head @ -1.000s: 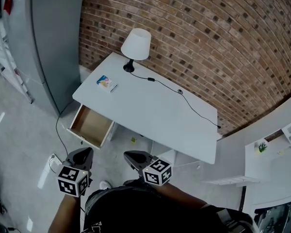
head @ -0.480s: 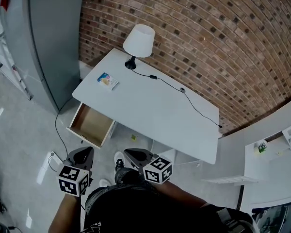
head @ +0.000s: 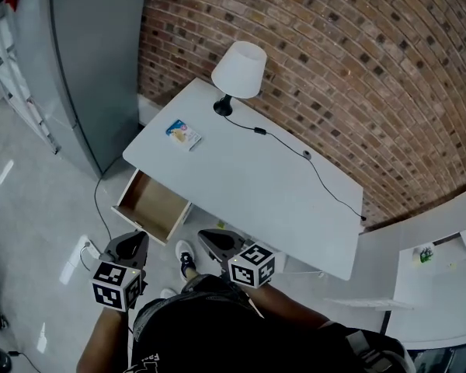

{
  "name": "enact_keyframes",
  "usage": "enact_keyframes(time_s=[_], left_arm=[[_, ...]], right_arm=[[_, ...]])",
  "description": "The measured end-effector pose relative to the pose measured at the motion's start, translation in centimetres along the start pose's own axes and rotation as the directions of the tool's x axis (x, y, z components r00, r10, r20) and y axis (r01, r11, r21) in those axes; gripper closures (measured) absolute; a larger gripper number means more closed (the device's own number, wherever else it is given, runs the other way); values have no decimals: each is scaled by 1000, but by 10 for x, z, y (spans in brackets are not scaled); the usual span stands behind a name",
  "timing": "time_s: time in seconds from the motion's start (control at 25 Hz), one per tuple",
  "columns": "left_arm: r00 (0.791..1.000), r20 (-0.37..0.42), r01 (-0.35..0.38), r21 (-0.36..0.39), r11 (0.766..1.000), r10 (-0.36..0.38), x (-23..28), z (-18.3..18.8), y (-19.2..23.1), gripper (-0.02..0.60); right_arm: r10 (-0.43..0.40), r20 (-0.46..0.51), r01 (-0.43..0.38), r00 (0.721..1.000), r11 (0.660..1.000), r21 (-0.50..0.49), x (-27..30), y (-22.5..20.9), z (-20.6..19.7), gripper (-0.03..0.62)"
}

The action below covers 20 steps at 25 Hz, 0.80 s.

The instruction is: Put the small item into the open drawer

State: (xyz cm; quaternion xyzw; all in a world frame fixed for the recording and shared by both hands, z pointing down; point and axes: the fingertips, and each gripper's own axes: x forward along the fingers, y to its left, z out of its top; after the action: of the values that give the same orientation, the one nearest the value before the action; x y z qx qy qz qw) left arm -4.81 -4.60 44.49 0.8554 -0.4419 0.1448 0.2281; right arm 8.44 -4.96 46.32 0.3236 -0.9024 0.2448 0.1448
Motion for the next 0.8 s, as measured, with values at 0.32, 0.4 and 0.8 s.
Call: enact_keyframes(time_s=[0.32,0.4,0.8], left_arm=[[1000,-8,-27,-14,1000,27,36,15,23,563],[999,-14,-32,-17,999,32,46,18,27,563],[998,-19,-67,-23,997,67,87,40,47,563]], right_arm=[[18,-13,-18,1000,1000,-23,29,-40,25,589],[14,-16,-14,1000,1000,-25,35,-54,32,589],[34,-28,-35,999,998,-55,62,-103,62,589]])
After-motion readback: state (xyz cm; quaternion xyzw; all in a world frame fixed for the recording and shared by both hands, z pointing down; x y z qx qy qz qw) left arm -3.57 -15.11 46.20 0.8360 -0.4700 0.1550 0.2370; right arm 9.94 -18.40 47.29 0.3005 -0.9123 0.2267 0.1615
